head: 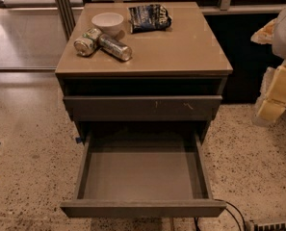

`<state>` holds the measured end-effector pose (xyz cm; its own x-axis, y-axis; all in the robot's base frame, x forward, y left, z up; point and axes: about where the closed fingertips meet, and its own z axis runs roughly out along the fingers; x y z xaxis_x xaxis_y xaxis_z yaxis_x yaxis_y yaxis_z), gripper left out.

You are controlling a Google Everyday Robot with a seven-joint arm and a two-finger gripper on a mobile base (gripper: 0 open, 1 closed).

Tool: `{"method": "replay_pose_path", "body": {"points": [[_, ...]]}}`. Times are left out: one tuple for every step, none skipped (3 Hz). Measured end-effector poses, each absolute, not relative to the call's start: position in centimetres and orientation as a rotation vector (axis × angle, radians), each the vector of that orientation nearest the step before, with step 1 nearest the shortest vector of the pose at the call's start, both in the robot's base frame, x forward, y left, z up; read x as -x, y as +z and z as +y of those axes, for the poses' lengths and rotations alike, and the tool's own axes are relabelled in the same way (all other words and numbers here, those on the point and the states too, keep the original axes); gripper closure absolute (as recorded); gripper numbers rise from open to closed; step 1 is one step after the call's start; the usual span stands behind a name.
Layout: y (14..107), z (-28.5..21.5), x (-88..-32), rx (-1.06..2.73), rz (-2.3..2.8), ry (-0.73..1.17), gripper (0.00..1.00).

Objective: Place redbull can into middle drawer

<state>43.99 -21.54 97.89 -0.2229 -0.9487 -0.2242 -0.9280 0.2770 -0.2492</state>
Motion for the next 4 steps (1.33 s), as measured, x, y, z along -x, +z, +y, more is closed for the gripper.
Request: {"method": "replay_pose_path", "body": {"points": [[98.0,-19.6,-46.0,1.587,2.208,0.012,0.00],[98.1,-14.7,-49.8,1.444,2.164,0.171,0.00],[99.1,-8.5,-54.0,1.307,2.098,0.274,0.00],[99.1,-8.5,-54.0,1.307,2.098,0.274,0.00]]}}
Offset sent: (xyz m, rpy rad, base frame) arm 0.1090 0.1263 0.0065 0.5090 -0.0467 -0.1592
